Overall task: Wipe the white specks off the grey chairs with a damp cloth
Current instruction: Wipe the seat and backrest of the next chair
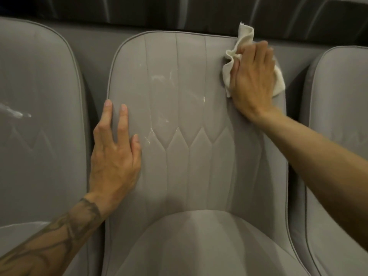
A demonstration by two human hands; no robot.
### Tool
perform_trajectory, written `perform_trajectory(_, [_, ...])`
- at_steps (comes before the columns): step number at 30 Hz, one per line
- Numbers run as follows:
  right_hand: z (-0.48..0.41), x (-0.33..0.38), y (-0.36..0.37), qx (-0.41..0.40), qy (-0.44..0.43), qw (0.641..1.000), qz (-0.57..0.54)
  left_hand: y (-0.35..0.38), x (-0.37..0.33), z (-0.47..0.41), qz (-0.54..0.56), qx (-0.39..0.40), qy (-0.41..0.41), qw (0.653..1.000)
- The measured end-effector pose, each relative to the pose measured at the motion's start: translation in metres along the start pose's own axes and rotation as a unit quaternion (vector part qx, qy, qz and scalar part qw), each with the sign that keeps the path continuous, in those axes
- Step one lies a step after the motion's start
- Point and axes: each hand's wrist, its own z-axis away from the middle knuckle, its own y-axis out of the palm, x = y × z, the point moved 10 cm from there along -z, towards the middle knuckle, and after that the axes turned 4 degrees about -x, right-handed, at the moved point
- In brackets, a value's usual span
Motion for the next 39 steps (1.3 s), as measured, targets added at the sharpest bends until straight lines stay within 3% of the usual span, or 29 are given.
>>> perform_trajectory(3, [0.021, 0.004, -0.001, -0.011, 0.049, 0.999, 0.016, 0.0, 0.0, 0.0, -0.005, -0.002, -0.003, 1.0])
perform_trajectory(8, [0.04, 0.019, -0.007, 0.054, -0.095, 0.994, -0.025, -0.001, -0.002, -0.001, -0.008, -0.008, 0.002, 1.0])
perform_trajectory(12, [-0.011, -0.011, -0.002, 0.006, 0.037, 0.999, 0.012, -0.001, -0.002, 0.0, -0.007, -0.007, 0.003, 1.0])
perform_trajectory(14, [0.011, -0.003, -0.003, 0.001, 0.045, 0.999, 0.016, -0.001, -0.002, 0.0, -0.007, -0.01, 0.006, 1.0])
perform_trajectory(18, [0.093, 0.035, -0.004, 0.07, -0.086, 0.993, -0.026, 0.0, 0.0, -0.001, -0.002, -0.01, 0.006, 1.0])
perform_trajectory(21, [0.075, 0.033, -0.005, 0.072, -0.14, 0.987, -0.027, 0.0, -0.001, 0.0, 0.0, -0.006, 0.005, 1.0])
perform_trajectory(24, [0.019, 0.008, -0.001, 0.023, -0.04, 0.999, -0.009, 0.0, -0.001, 0.0, 0.008, -0.009, 0.008, 1.0])
perform_trajectory(27, [0.029, 0.008, -0.002, -0.019, 0.047, 0.999, 0.016, 0.0, 0.001, 0.0, 0.008, -0.013, 0.011, 1.0])
perform_trajectory(29, [0.074, 0.027, -0.004, -0.005, 0.0, 1.0, 0.006, 0.001, 0.002, 0.0, 0.012, -0.013, 0.008, 1.0])
perform_trajectory(32, [0.155, 0.053, 0.0, 0.11, -0.147, 0.983, -0.02, 0.002, 0.003, 0.001, 0.012, -0.007, 0.004, 1.0])
perform_trajectory(34, [0.16, 0.05, 0.001, 0.157, -0.194, 0.968, -0.035, 0.001, 0.003, 0.001, 0.017, -0.002, -0.001, 1.0])
perform_trajectory(36, [0.117, 0.037, 0.001, 0.109, -0.164, 0.98, -0.018, 0.001, 0.002, 0.001, 0.019, -0.001, -0.002, 1.0])
perform_trajectory(39, [0.042, 0.005, -0.007, 0.004, -0.006, 1.0, -0.001, 0.0, 0.001, 0.001, 0.013, -0.008, 0.005, 1.0])
